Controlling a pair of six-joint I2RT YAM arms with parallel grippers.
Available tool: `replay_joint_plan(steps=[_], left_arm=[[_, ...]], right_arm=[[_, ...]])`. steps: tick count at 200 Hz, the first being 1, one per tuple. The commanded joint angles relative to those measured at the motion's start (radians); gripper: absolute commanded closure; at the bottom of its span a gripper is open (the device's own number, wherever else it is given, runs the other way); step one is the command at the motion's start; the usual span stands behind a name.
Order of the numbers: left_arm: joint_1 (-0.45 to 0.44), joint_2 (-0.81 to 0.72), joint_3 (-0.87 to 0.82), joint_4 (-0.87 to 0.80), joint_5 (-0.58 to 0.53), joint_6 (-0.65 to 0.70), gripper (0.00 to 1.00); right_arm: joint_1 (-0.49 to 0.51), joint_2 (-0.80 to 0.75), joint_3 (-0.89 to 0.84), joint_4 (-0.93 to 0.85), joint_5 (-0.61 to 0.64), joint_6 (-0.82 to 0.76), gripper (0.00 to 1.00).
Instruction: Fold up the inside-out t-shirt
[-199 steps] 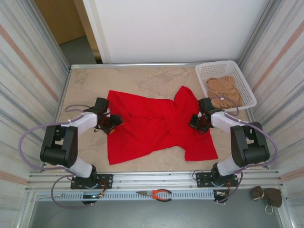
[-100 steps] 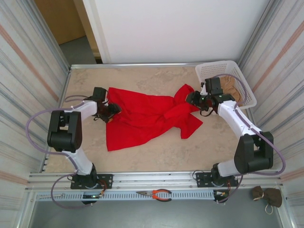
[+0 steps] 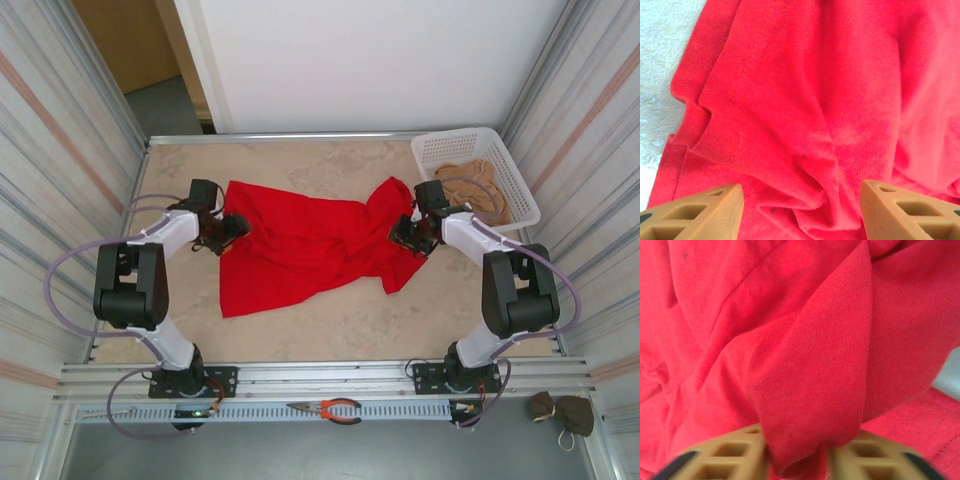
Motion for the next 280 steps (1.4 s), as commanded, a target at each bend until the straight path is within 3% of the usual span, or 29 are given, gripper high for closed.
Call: replay_joint_plan(steps=[1,14,47,77,82,94,109,126,148,191,223,280], left_arm=[[0.005,-0.03,-0.006,-0.031,-0.009,0.026,0.37],[0.005,-0.03,-0.01,-0.027,-0.007,0.027,0.37],[0.006,-0.038,-0.002,-0.025,-0.007,0.038,0.37],[0.009,-0.006,0.07,-0.041,0.004,0.062,0.37],[0.01,0.0,0.082,-0.041,0.007,0.066,0.37],[0.013,0.01,0.111,-0.045,0.012,0.074,0.37],[0.016,0.008,0.136,-0.066,0.038,0.084,0.37],[0.014,-0.044,0.112,-0.084,0.047,0.072,0.36],[0.003,-0.146,-0.003,-0.074,0.082,0.003,0.36],[-0.165,-0.383,-0.27,-0.061,-0.004,-0.118,0.35],[-0.255,-0.494,-0.356,-0.055,-0.082,-0.181,0.35],[-0.265,-0.53,-0.361,-0.099,-0.093,-0.176,0.35]], right_arm=[[0.013,-0.017,-0.006,0.009,0.013,-0.001,0.84],[0.019,-0.041,-0.003,-0.009,0.014,-0.001,1.0],[0.032,-0.106,0.059,-0.028,0.005,0.014,1.0],[-0.002,0.064,0.329,0.05,-0.075,0.005,1.0],[-0.013,0.108,0.38,0.079,-0.113,0.002,0.9],[-0.039,0.199,0.492,0.112,-0.204,0.009,0.55],[-0.048,0.216,0.554,0.097,-0.244,0.017,0.43],[-0.035,0.128,0.489,0.042,-0.212,0.002,0.42],[-0.015,-0.042,0.279,0.003,-0.134,0.007,0.43],[0.103,-0.239,-0.061,-0.046,0.015,0.051,0.39],[0.186,-0.206,-0.126,0.002,0.117,0.051,0.37],[0.199,0.044,0.035,-0.023,0.219,-0.029,0.37]])
